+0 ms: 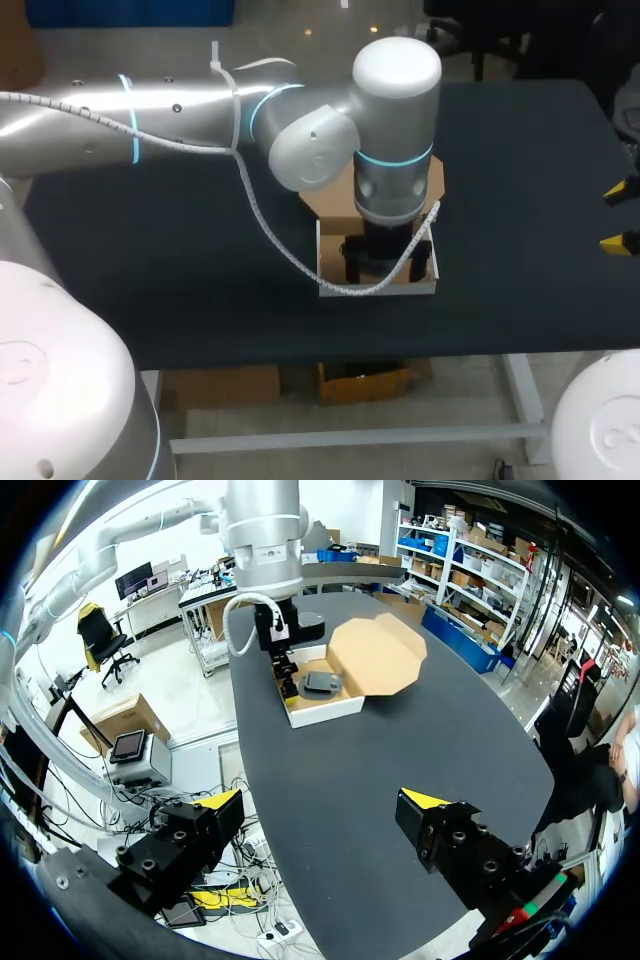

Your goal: Assemble the packaging by folding the flat box into shape, placing the metal phone stand inside, and closing the box properly

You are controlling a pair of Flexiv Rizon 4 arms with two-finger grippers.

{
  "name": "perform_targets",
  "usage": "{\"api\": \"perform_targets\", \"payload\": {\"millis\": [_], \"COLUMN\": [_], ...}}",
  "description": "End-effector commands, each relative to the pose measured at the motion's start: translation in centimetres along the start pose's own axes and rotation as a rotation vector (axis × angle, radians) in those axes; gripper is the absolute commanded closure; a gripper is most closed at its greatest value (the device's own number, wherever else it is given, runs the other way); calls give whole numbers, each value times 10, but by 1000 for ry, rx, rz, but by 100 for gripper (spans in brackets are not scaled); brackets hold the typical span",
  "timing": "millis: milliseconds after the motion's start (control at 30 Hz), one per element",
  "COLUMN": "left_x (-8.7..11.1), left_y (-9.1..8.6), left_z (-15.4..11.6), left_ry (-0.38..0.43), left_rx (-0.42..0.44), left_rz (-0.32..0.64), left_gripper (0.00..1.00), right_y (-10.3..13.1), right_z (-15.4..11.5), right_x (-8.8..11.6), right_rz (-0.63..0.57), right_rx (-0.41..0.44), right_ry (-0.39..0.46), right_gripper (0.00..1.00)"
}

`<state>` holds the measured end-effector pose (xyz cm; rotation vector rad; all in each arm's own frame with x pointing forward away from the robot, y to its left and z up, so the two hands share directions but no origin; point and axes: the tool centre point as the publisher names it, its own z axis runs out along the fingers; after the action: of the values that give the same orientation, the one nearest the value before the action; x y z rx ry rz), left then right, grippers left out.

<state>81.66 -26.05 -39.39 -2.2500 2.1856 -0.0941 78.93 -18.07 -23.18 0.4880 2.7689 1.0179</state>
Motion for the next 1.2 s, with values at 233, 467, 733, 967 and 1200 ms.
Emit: {"api": "perform_targets", "payload": {"millis": [233, 467, 733, 967, 1200], "left_x": [-3, -4, -4, -2, -5], "left_y": [18, 33, 47, 51, 46], "left_z": [-3, -4, -2, -3, -21], "left_ry": [-7, -10, -11, -10, 31], "left_rx": [-1, -7, -13, 3, 71], "left_rz": [-11, -6, 3, 16, 32], "left_gripper": [0, 0, 0, 0, 0], "right_y": [0, 0, 0, 0, 0], "right_z": [-1, -1, -1, -1, -1], "right_x": [1, 1, 1, 1, 1], "right_rz": [0, 0, 0, 0, 0], "right_rx": [0, 0, 0, 0, 0], "right_ry": [-1, -1, -1, -1, -1], "right_gripper": [0, 0, 0, 0, 0]}}
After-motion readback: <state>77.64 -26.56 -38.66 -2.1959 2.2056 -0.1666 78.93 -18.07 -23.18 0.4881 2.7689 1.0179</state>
